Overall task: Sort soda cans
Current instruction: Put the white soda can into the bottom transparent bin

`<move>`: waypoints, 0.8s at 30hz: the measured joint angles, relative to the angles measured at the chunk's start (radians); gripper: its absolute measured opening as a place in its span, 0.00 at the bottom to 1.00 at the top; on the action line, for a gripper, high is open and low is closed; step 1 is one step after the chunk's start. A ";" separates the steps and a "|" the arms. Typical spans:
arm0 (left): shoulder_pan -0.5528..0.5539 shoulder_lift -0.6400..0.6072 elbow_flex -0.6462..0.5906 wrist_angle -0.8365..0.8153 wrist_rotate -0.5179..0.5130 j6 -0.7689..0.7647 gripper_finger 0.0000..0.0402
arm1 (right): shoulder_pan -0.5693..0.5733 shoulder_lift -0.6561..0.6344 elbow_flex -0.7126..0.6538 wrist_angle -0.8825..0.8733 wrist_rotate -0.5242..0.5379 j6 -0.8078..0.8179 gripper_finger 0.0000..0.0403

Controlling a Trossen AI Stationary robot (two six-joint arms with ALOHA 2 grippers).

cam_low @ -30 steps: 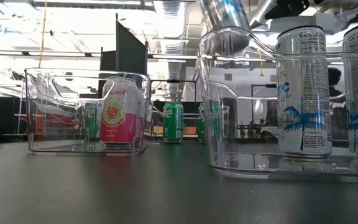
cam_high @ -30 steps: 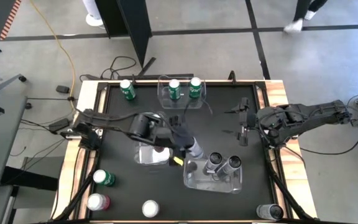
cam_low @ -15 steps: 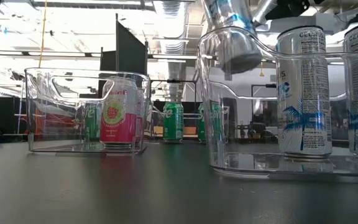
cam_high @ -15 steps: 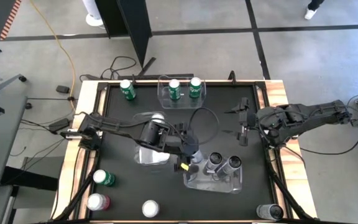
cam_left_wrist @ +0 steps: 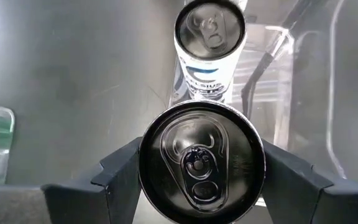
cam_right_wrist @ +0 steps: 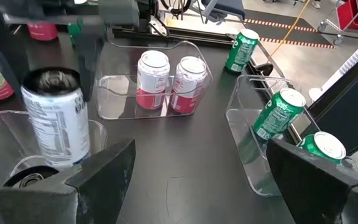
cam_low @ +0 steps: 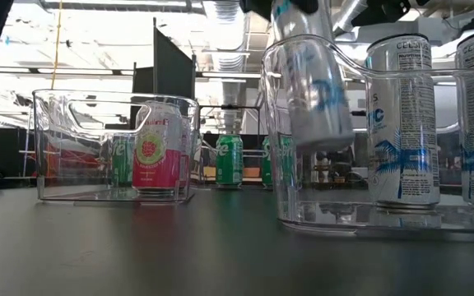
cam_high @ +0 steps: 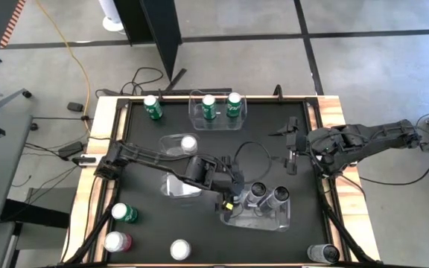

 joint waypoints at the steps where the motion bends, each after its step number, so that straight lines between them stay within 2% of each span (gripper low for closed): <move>1: 0.001 0.010 0.000 -0.003 -0.004 0.000 0.65 | 0.000 0.000 0.000 0.000 0.000 0.001 0.94; 12: 0.002 0.099 -0.001 0.009 -0.026 0.009 0.65 | 0.000 0.000 0.000 -0.001 0.000 0.005 0.94; 24: 0.010 0.108 0.001 0.005 -0.024 0.011 0.64 | 0.000 0.000 0.000 0.000 -0.001 0.005 0.94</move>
